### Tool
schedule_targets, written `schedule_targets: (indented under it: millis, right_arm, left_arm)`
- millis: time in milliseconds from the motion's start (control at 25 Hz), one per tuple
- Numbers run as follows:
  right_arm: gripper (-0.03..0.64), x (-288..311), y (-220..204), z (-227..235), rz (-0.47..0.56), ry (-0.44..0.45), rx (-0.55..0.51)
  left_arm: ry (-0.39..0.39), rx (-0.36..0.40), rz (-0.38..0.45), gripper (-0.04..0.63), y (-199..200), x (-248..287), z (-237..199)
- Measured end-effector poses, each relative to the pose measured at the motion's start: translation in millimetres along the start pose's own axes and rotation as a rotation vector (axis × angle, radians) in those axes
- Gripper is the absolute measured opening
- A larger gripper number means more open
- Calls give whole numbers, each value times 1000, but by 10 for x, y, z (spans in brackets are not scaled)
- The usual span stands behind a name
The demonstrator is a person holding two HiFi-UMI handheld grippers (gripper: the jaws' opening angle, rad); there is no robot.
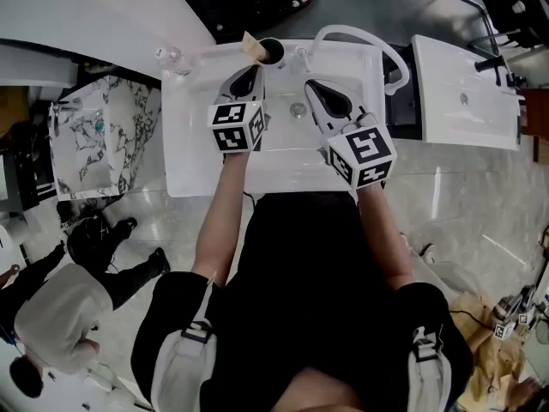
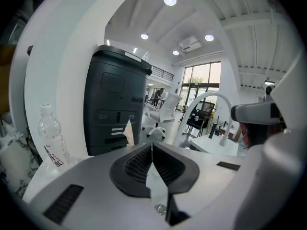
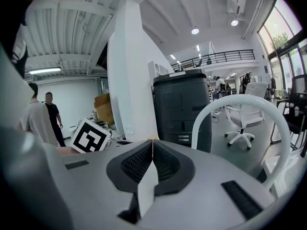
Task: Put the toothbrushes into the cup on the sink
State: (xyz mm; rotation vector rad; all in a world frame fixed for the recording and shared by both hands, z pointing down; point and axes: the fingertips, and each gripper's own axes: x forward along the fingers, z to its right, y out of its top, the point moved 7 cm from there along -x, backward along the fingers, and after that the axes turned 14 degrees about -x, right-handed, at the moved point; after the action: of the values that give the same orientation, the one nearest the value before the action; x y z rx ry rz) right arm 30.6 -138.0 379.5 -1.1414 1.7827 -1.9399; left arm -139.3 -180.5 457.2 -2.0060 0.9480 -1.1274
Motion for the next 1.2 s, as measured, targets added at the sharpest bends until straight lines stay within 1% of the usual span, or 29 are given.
schedule_targets:
  millis: [200,440,800,1200]
  right_arm:
    - [31,-232,23,59,31,2,4]
    - [31,-517,-12,-215,56,20,-9]
    - [31,-1108,-281,-364,83,56,16]
    - [31,-1763,-595,-639,75,81,20]
  left_arm:
    - [4,17,27,18,24,-151,260]
    - [0,21,89,18,-53,-592,433]
    - [1,36,118,17,-486,-1133,984]
    - [-28,33,168,14,-950,-1801,1554]
